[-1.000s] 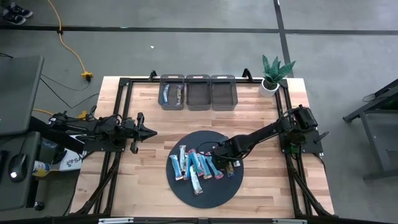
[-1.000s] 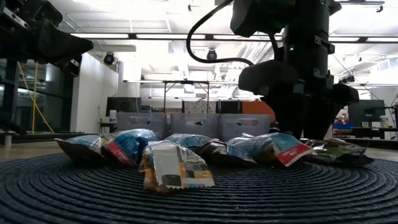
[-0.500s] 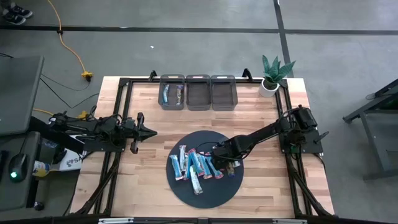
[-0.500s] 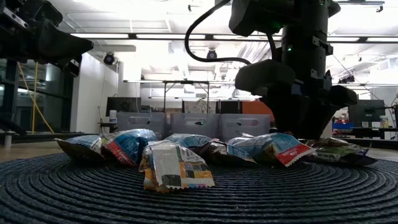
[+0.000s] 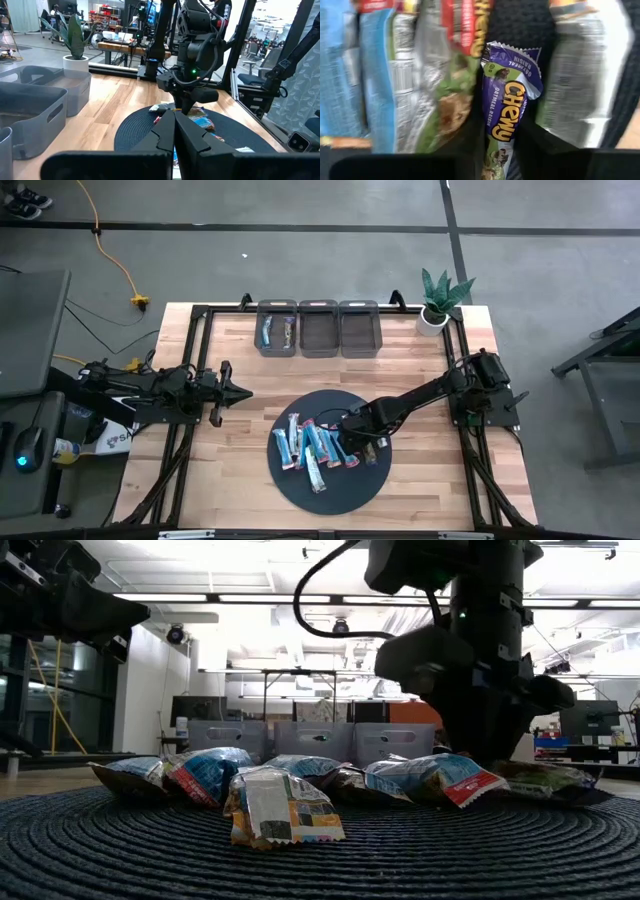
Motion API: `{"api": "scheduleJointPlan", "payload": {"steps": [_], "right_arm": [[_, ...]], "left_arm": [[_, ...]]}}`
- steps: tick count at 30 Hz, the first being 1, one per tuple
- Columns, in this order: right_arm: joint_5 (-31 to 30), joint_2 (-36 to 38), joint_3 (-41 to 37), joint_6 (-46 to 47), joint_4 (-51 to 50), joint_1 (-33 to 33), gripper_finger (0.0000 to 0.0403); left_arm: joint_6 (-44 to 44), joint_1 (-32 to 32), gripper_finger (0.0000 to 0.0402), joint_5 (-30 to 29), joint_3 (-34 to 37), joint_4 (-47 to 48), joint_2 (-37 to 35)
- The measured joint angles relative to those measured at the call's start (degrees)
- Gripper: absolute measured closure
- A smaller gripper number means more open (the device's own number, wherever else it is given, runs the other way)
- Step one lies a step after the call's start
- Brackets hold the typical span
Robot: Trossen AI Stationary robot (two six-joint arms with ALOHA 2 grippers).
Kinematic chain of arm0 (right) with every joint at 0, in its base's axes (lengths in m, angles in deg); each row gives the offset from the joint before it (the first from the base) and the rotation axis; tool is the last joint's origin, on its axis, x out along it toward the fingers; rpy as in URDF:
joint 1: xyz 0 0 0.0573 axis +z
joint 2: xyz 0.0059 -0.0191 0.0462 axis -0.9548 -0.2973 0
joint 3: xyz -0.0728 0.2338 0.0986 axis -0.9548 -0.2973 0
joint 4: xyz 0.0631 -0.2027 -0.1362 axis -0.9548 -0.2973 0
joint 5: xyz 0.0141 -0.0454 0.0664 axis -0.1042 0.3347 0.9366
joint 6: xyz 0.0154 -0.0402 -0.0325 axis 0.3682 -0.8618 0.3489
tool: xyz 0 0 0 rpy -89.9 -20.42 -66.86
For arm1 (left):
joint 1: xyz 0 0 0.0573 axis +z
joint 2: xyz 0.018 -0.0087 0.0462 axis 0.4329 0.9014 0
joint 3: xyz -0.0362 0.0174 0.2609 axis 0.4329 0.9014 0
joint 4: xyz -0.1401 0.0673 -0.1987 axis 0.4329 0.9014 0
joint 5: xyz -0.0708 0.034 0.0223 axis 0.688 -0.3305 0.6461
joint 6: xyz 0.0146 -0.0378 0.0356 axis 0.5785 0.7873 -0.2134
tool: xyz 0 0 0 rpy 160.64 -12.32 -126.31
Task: Pick and place Granola Bars by type
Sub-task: Put the blue granola bar into the left black bin
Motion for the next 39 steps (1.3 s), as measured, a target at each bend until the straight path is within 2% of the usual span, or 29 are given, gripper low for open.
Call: {"api": "scheduleJointPlan", "payload": {"steps": [9, 19, 27, 39], "right_arm": [[0.2, 0.1, 3.7, -1.1, -1.7, 0.0, 0.0350], [-0.3, 0.1, 12.5, -2.5, -10.9, 0.0, 0.0356], [-3.8, 0.2, 21.9, -6.8, -13.2, -1.5, 0.0361], [-11.3, 0.2, 36.9, -19.0, -13.4, -6.6, 0.0363]], "left_arm": [[0.0, 0.0, 0.0400, 0.0, 0.0, 0.0, 0.0], [0.0, 0.0, 0.0400, 0.0, 0.0, 0.0, 0.0], [0.0, 0.0, 0.0400, 0.0, 0.0, 0.0, 0.0], [0.0, 0.0, 0.0400, 0.0, 0.0, 0.0, 0.0]]}}
